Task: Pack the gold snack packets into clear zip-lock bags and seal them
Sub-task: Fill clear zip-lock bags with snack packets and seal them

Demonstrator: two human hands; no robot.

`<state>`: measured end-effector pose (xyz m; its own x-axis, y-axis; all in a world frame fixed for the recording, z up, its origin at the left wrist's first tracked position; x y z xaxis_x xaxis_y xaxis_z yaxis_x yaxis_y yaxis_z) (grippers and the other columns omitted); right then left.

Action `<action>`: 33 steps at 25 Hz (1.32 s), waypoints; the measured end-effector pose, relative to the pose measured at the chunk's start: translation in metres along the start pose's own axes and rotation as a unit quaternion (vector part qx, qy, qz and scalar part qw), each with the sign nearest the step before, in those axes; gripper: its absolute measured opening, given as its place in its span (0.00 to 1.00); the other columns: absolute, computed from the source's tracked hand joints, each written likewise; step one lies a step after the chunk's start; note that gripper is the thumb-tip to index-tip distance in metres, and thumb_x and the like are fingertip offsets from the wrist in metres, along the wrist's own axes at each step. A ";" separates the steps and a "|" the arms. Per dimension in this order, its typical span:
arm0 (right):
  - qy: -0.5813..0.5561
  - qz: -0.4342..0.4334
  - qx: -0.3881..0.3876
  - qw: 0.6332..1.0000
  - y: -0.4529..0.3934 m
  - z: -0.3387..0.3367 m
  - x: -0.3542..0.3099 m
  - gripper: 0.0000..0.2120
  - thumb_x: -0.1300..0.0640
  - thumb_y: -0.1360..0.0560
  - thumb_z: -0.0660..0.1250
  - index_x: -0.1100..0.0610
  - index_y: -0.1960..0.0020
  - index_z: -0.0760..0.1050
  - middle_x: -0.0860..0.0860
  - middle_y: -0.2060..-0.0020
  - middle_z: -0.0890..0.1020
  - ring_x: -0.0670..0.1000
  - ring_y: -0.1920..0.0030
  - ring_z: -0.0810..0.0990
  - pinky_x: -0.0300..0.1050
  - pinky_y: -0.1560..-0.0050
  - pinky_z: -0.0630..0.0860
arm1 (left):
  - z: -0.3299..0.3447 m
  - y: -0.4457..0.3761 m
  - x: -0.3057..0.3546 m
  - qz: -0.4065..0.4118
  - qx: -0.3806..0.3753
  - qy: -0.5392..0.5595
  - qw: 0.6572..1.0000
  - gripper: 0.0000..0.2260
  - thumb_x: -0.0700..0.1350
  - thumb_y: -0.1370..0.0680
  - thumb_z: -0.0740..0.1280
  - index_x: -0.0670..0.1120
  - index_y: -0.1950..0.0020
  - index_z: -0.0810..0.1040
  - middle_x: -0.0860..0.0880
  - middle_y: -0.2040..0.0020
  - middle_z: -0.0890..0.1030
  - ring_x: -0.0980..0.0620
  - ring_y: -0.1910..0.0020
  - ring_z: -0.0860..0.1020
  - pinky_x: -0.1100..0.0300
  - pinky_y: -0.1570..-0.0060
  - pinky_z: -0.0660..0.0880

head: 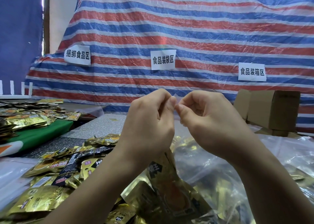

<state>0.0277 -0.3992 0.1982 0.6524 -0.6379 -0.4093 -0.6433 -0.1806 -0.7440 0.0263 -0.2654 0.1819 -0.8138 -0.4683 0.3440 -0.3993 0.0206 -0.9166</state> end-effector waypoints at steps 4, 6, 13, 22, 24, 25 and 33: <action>0.018 0.013 -0.006 1.000 -0.001 0.003 0.005 0.10 0.49 0.22 0.67 0.47 0.62 0.77 0.40 0.66 0.82 0.42 0.66 0.79 0.33 0.69 0.71 | -0.005 0.000 -0.007 -0.008 0.060 -0.016 0.998 0.12 0.41 0.18 0.63 0.41 0.61 0.76 0.55 0.75 0.68 0.56 0.75 0.65 0.69 0.75 0.58; 0.023 0.022 -0.012 0.999 -0.001 0.006 0.007 0.11 0.49 0.22 0.67 0.47 0.62 0.76 0.39 0.67 0.81 0.40 0.65 0.79 0.32 0.69 0.69 | -0.010 -0.002 -0.014 -0.010 0.092 -0.026 0.995 0.12 0.42 0.18 0.63 0.41 0.61 0.76 0.55 0.75 0.68 0.56 0.76 0.65 0.68 0.75 0.58; 0.028 0.050 -0.050 0.997 -0.002 0.014 0.016 0.09 0.48 0.21 0.67 0.47 0.60 0.77 0.44 0.65 0.81 0.43 0.63 0.79 0.40 0.64 0.72 | -0.028 -0.004 -0.042 -0.043 0.190 -0.053 0.979 0.11 0.43 0.17 0.62 0.42 0.58 0.77 0.54 0.69 0.74 0.51 0.69 0.71 0.57 0.71 0.66; 0.060 0.062 -0.083 0.993 -0.003 0.012 0.027 0.09 0.48 0.21 0.67 0.47 0.60 0.77 0.43 0.65 0.80 0.40 0.64 0.77 0.36 0.65 0.69 | -0.048 -0.006 -0.062 -0.081 0.274 -0.061 0.956 0.10 0.44 0.17 0.61 0.46 0.57 0.75 0.57 0.68 0.72 0.56 0.70 0.70 0.57 0.70 0.66; 0.061 0.061 -0.084 0.993 -0.004 0.011 0.028 0.09 0.49 0.21 0.67 0.48 0.60 0.77 0.44 0.66 0.80 0.38 0.64 0.77 0.34 0.67 0.68 | -0.050 -0.006 -0.064 -0.086 0.279 -0.063 0.954 0.10 0.44 0.17 0.61 0.46 0.57 0.75 0.56 0.68 0.73 0.51 0.69 0.71 0.55 0.70 0.67; 0.062 0.060 -0.084 0.993 -0.004 0.011 0.028 0.09 0.49 0.21 0.67 0.48 0.60 0.77 0.44 0.66 0.80 0.37 0.65 0.77 0.32 0.69 0.68 | -0.050 -0.006 -0.065 -0.087 0.280 -0.063 0.954 0.10 0.44 0.17 0.60 0.45 0.57 0.75 0.56 0.68 0.73 0.49 0.68 0.72 0.54 0.70 0.67; 0.051 0.045 -0.061 0.996 -0.004 0.004 0.028 0.11 0.49 0.22 0.69 0.50 0.62 0.77 0.48 0.68 0.81 0.40 0.72 0.74 0.32 0.73 0.69 | -0.047 -0.008 -0.070 -0.099 0.261 -0.047 0.959 0.11 0.45 0.16 0.60 0.44 0.57 0.75 0.53 0.67 0.74 0.47 0.67 0.73 0.48 0.68 0.70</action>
<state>0.0507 -0.4135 0.1877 0.5497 -0.7269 -0.4116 -0.7457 -0.2050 -0.6339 0.0664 -0.1908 0.1745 -0.6924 -0.4965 0.5236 -0.2559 -0.5096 -0.8215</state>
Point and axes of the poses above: each hand's wrist, its own y-axis away from the middle knuckle, its own z-axis out of the palm, x = y × z, the point moved 5 cm from there along -y, towards the middle knuckle
